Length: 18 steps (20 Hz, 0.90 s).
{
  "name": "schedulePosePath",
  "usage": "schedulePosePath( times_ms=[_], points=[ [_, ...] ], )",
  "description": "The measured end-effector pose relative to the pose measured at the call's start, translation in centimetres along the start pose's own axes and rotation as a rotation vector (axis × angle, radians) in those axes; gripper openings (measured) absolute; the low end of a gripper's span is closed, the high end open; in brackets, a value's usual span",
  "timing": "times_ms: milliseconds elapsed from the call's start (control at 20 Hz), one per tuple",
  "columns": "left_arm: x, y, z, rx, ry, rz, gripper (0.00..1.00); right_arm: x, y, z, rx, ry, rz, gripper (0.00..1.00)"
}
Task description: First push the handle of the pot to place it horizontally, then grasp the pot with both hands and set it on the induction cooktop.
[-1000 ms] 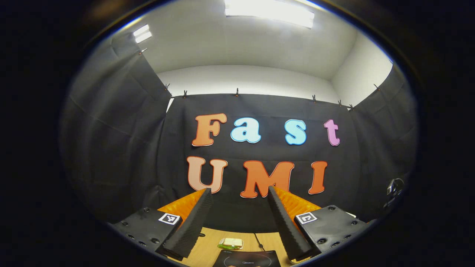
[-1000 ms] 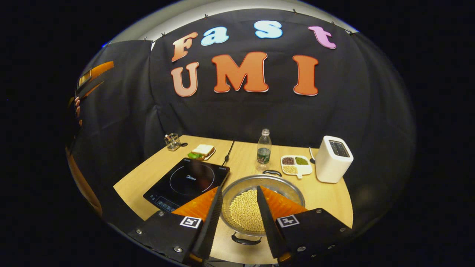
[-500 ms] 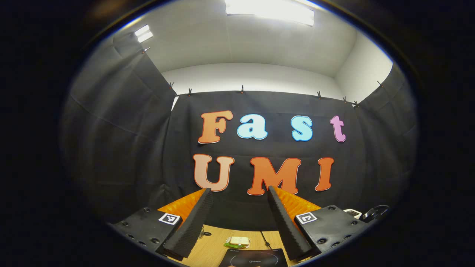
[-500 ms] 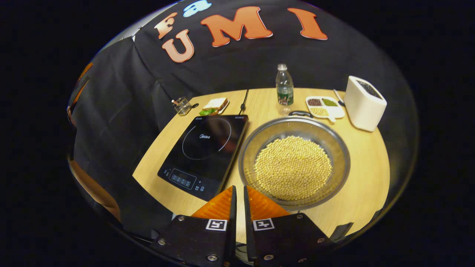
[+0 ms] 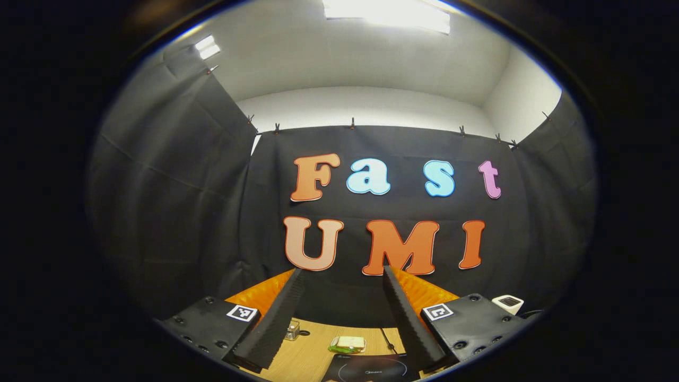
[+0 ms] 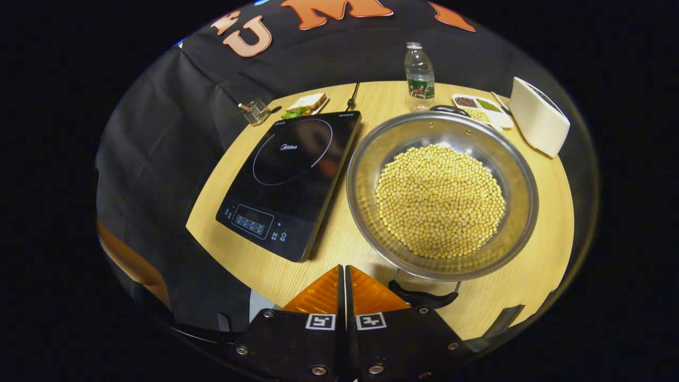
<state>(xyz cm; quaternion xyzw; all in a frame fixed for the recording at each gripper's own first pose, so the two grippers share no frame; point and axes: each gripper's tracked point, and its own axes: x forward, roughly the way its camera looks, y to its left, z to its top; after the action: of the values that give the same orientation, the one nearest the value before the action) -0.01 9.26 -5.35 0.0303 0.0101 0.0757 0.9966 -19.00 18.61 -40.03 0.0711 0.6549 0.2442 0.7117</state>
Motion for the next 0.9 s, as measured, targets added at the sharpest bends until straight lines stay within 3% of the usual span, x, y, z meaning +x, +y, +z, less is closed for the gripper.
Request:
schedulePosePath(
  times_ms=[300, 650, 900],
  points=[
    [0.6, 0.7, -1.0, 0.001, 0.024, 0.015, 0.98, 2.3, -0.9, -1.4, 0.015, 0.065, -0.024, 0.0],
    [1.0, -0.3, -2.0, -0.007, 0.053, 0.001, 0.98, 3.4, -3.1, 0.3, 0.105, 0.032, -0.078, 0.0],
    [1.4, -1.2, -2.8, 0.005, 0.071, -0.011, 0.98, 3.1, -4.1, -0.2, 0.138, 0.039, -0.072, 0.0]
  ],
)
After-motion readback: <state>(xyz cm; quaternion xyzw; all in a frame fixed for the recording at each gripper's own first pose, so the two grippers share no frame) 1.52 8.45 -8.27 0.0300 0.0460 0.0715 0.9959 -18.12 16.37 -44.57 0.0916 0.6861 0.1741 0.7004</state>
